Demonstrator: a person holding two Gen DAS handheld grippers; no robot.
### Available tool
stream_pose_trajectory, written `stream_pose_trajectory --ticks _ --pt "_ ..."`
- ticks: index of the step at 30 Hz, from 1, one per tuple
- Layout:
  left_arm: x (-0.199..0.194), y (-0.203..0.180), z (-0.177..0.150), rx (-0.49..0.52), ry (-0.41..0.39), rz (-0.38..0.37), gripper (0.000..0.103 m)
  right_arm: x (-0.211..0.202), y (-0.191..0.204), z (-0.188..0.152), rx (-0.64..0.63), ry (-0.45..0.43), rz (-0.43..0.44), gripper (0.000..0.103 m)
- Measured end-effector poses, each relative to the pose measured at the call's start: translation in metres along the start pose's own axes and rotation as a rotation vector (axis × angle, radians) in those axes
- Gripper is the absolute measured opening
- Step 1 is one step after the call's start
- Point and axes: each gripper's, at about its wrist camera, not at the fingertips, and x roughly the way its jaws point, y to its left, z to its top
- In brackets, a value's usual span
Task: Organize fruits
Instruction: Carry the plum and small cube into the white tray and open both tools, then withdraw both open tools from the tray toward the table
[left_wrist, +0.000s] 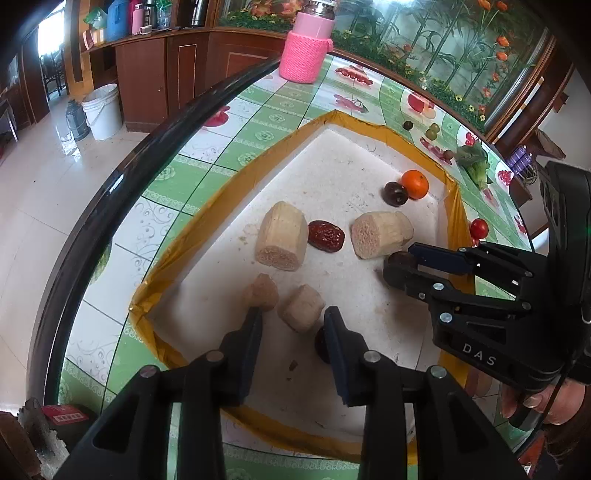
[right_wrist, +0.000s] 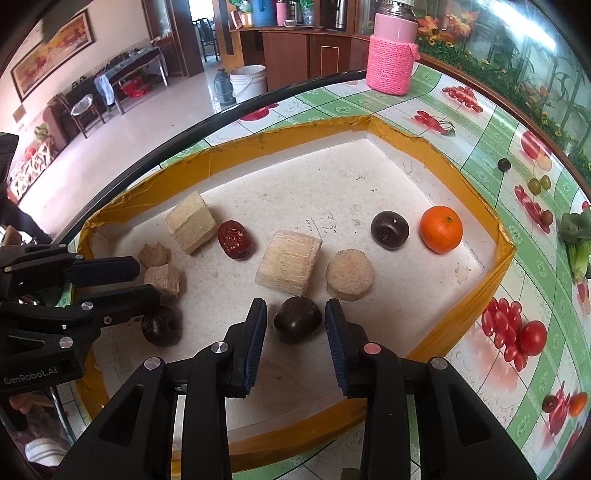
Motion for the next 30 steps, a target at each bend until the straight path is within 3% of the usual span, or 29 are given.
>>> stream_pose_trajectory --ticks 6,8,10,12,13,18,23,30 --pt "-0.011 -0.003 -0.003 -0.003 -0.034 0.019 0.062 -0.021 0.006 -0.005 -0.003 -0.033 -0.009 0.04" --pt "-0.014 -0.005 -0.003 -0.003 -0.043 0.022 0.064 -0.032 0.009 -0.009 -0.007 -0.055 -0.022 0.042" --pt "-0.018 -0.006 -0.004 0.003 -0.052 0.028 0.064 -0.042 0.01 -0.015 -0.008 -0.078 -0.046 0.054" --pt "-0.022 -0.01 -0.004 0.016 -0.062 0.041 0.066 -0.053 0.009 -0.023 -0.003 -0.108 -0.095 0.077" --pt "-0.024 -0.011 -0.004 0.021 -0.069 0.048 0.067 -0.059 0.008 -0.029 0.0 -0.124 -0.13 0.079" --pt "-0.032 -0.025 -0.006 0.052 -0.097 0.071 0.074 -0.075 -0.009 -0.055 0.042 -0.126 -0.229 0.08" --pt "-0.033 -0.05 -0.008 0.097 -0.105 0.075 0.077 -0.085 -0.044 -0.089 0.177 -0.069 -0.262 0.082" --pt "-0.028 -0.102 -0.014 0.181 -0.11 0.169 0.08 -0.113 -0.084 -0.152 0.326 -0.063 -0.297 0.082"
